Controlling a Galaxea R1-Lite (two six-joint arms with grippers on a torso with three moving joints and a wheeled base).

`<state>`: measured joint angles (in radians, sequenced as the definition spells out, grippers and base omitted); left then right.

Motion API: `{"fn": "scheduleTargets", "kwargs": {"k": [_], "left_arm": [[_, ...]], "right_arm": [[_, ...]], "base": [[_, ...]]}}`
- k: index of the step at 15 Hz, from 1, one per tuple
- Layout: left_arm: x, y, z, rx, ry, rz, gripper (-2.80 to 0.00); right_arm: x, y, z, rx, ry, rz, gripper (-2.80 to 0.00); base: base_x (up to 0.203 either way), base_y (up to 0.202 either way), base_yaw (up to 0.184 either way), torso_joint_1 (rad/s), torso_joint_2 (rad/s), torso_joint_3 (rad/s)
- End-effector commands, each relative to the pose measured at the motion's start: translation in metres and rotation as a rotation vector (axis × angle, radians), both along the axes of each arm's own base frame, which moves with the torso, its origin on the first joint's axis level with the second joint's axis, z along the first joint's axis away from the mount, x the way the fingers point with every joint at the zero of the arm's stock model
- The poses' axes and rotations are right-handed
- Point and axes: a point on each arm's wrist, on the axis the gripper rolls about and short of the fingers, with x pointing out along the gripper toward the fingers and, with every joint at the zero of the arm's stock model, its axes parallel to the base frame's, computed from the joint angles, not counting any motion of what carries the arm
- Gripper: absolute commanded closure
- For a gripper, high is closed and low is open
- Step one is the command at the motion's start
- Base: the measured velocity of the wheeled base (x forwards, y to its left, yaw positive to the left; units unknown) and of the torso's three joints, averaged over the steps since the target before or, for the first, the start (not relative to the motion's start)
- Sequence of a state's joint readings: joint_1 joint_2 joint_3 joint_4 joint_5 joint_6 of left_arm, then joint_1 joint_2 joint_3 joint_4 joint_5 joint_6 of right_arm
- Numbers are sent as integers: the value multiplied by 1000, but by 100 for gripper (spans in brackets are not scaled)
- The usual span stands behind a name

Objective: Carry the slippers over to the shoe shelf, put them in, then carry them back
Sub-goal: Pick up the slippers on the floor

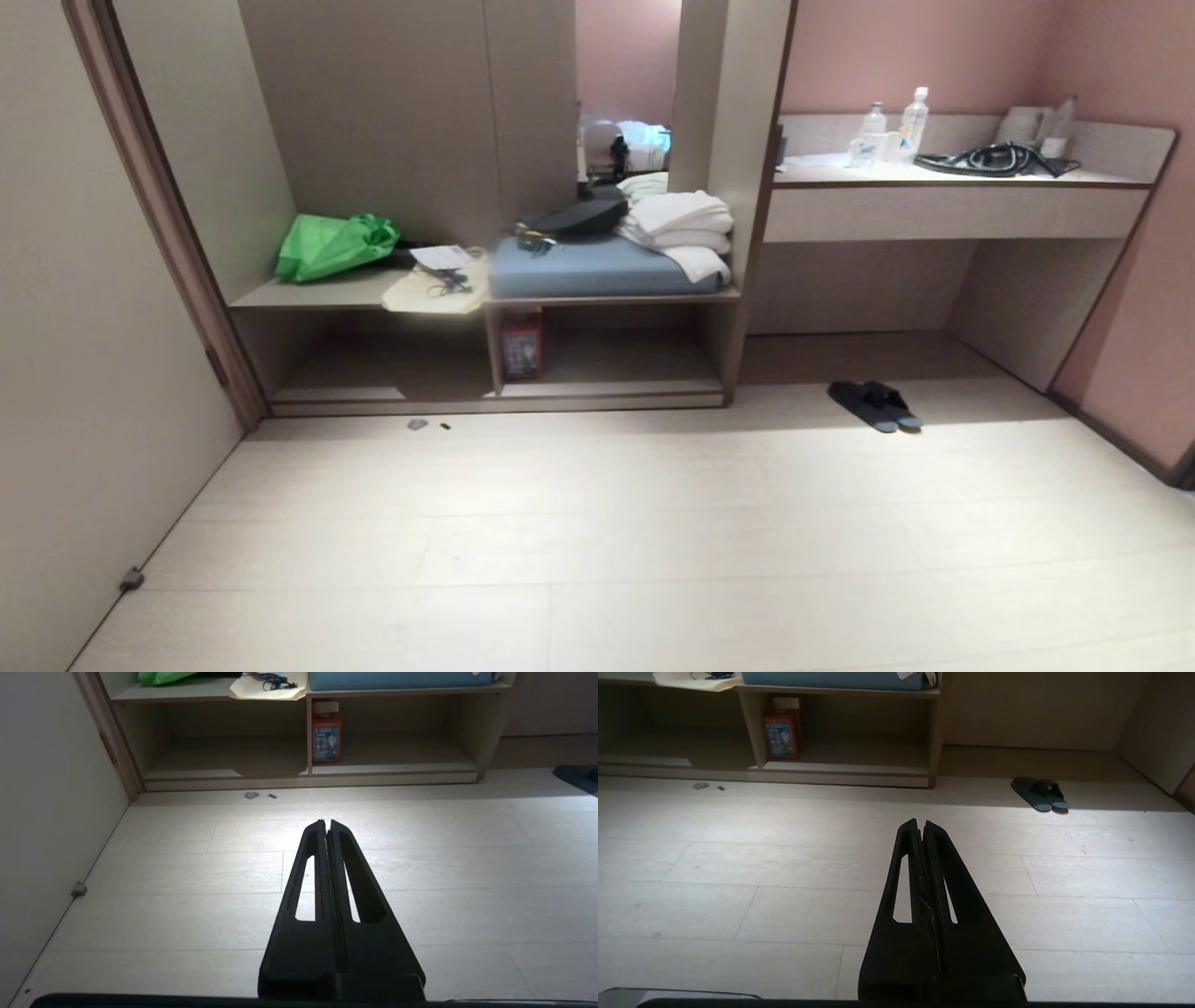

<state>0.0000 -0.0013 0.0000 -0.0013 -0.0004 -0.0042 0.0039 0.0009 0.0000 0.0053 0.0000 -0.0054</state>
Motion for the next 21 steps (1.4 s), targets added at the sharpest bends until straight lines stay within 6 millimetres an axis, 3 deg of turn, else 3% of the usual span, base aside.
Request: {"fn": "scheduleTargets", "kwargs": {"k": [1,21], "left_arm": [[0,0,0,0,0,0,0],[0,0,0,0,-1,0,0]], "right_arm": [[0,0,0,-1,1,1,0],[0,0,0,-1,1,1,0]], "base": [[196,0,-2,6,-5,-1],[195,0,0,2,2,3]]}}
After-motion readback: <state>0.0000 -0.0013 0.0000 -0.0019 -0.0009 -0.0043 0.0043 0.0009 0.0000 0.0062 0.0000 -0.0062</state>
